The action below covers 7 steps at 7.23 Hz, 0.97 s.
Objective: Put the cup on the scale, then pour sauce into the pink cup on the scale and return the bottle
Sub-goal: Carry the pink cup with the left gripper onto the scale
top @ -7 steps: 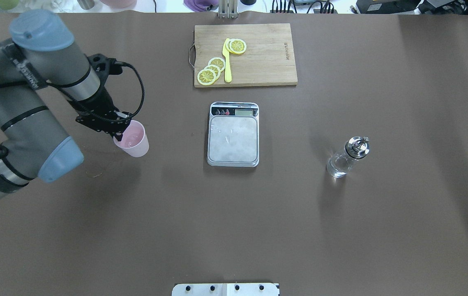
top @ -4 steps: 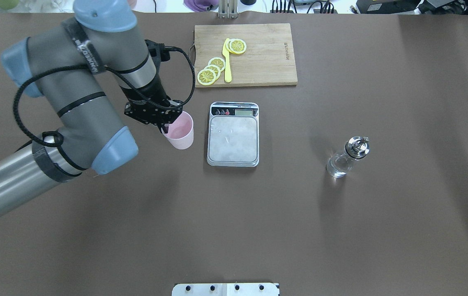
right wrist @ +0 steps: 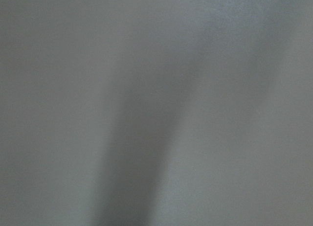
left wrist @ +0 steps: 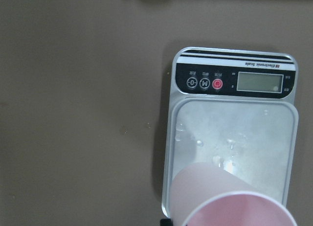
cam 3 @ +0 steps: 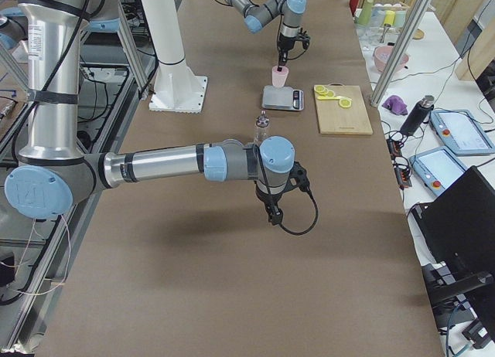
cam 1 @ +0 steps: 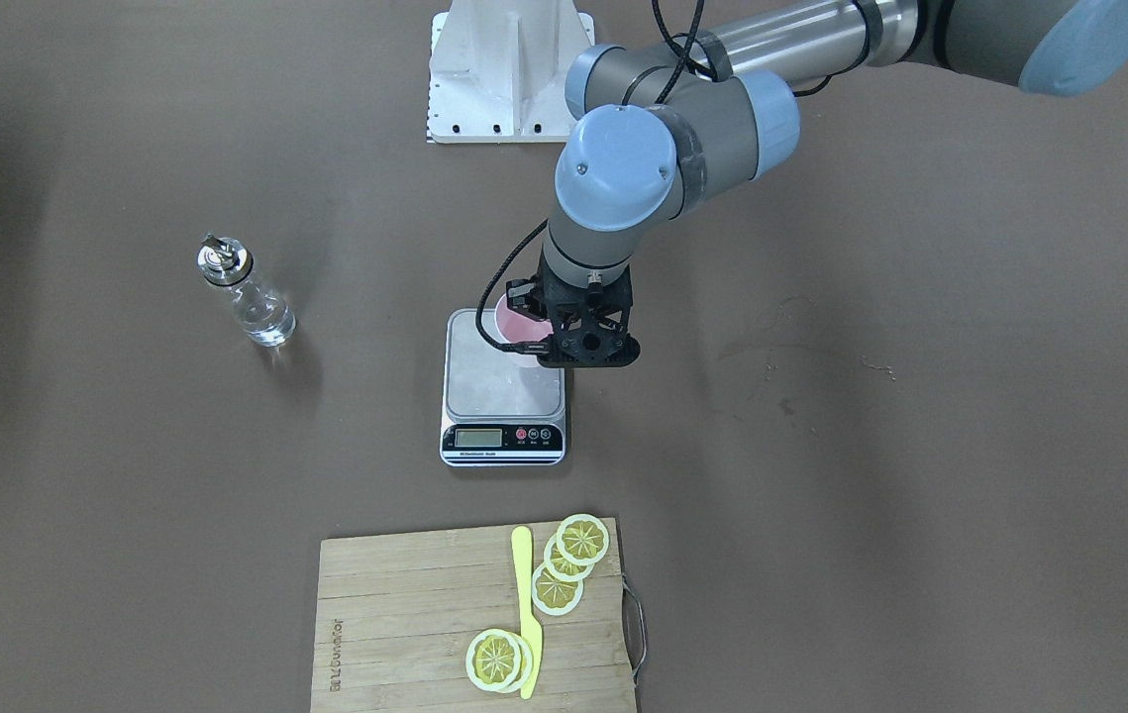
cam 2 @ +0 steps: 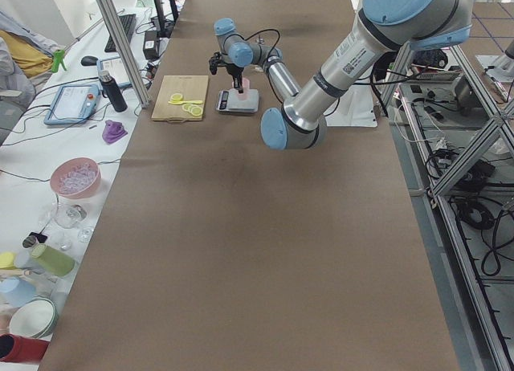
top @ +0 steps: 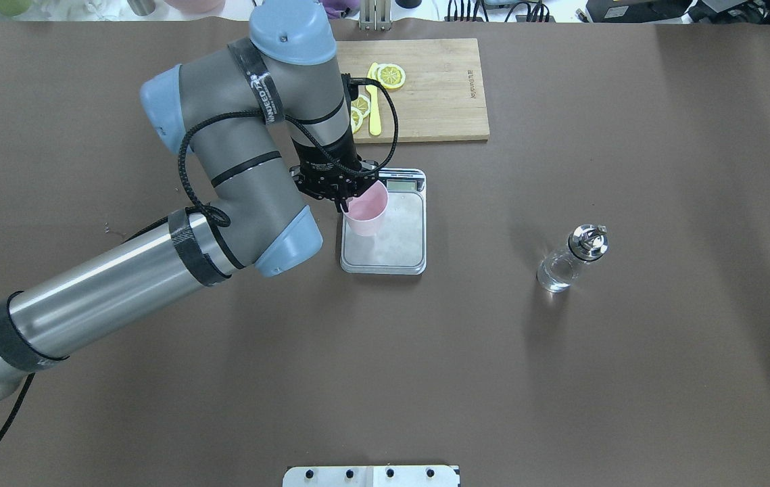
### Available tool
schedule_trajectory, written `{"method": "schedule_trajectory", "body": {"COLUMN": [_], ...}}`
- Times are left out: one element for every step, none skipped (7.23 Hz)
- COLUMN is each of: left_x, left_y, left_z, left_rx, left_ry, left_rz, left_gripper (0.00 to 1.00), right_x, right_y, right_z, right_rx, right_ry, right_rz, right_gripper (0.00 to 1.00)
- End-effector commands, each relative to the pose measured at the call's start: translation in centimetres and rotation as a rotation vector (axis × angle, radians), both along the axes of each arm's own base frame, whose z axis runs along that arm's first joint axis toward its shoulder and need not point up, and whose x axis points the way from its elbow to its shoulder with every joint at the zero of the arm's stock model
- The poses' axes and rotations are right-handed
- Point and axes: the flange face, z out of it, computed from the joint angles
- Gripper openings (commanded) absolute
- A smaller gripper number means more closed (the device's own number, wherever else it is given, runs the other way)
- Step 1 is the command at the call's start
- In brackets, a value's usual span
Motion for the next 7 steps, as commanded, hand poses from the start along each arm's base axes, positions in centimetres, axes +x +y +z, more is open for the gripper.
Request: {"method": "schedule_trajectory", "body": {"left_x": [1.1, 1.8, 2.3, 2.4, 2.4, 2.4, 2.4], "left_y": [0.0, 0.4, 0.6, 0.5, 0.5, 0.5, 0.4], "left_z": [-0.4, -0.2, -0.2, -0.1, -0.3, -0.3, -0.1], "left_rx": [0.009, 0.012, 0.021, 0.024, 0.026, 0.032, 0.050], "left_ry": [0.011, 0.014, 0.024, 0.028, 0.030, 0.035, 0.040], "left_rz": [0.006, 0.016, 0.021, 0.021, 0.021, 0.023, 0.018], "left_gripper": [0.00, 0.00, 0.00, 0.05, 0.10, 0.40, 0.82], "right_x": [-0.2, -0.4, -0.4, -0.4, -0.5, -0.5, -0.5], "right_y": [0.0, 0.0, 0.0, 0.0, 0.0, 0.0, 0.0], "right_z": [0.0, 0.0, 0.0, 0.2, 0.4, 0.4, 0.4], "right_rx": [0.000, -0.002, -0.002, -0.003, -0.008, -0.008, -0.008], "right_ry": [0.000, 0.000, 0.000, 0.000, 0.000, 0.000, -0.003], "right_rz": [-0.004, -0.008, -0.009, -0.009, -0.011, -0.011, -0.011], "right_gripper": [1.00, 1.00, 1.00, 1.00, 1.00, 1.00, 1.00]}}
